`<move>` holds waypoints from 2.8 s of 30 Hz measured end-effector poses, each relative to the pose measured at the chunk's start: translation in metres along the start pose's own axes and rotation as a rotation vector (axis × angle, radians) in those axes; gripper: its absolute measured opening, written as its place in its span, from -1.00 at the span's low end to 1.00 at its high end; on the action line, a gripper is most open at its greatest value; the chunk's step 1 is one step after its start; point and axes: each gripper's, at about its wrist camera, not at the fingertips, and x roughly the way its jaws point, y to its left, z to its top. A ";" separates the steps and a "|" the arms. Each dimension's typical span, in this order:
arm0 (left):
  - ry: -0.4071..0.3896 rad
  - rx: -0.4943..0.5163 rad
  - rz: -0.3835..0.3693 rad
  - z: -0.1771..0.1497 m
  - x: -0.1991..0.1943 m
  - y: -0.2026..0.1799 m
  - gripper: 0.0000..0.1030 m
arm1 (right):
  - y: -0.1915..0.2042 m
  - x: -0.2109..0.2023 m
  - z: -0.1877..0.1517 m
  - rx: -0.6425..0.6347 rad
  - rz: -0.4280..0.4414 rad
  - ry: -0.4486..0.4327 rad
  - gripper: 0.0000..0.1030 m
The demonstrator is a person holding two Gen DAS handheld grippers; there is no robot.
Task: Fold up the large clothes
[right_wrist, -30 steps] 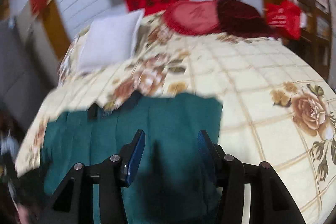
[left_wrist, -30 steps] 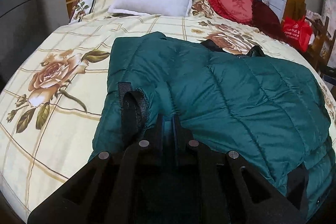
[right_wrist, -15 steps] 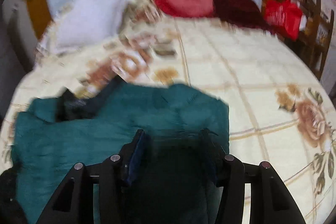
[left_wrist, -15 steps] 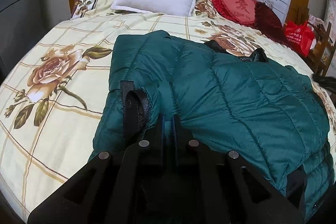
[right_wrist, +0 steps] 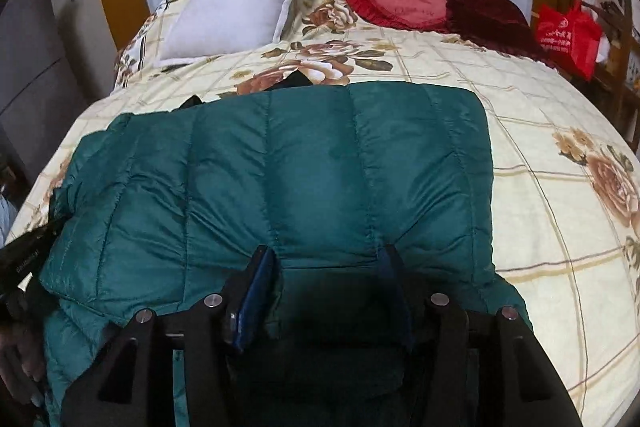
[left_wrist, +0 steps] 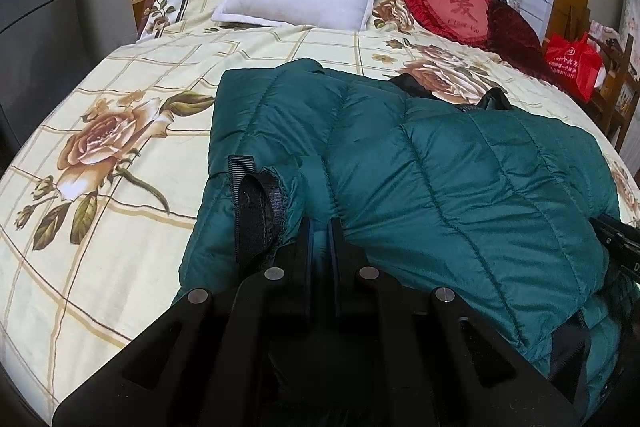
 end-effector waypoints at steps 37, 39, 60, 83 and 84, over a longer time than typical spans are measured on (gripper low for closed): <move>0.038 0.098 -0.150 -0.103 -0.202 0.081 0.54 | -0.036 -0.248 -0.143 -0.008 -0.093 -0.014 0.70; 0.051 0.063 -0.153 -0.120 -0.203 0.092 0.54 | -0.045 -0.250 -0.173 0.036 -0.073 -0.012 0.70; 0.095 0.028 -0.301 -0.214 -0.196 0.094 0.54 | -0.064 -0.216 -0.255 0.237 0.169 -0.061 0.71; 0.119 0.000 -0.185 -0.200 -0.177 0.076 0.97 | -0.067 -0.207 -0.252 0.333 0.343 -0.151 0.72; 0.116 0.003 -0.175 -0.202 -0.178 0.074 0.97 | -0.067 -0.208 -0.254 0.332 0.353 -0.148 0.71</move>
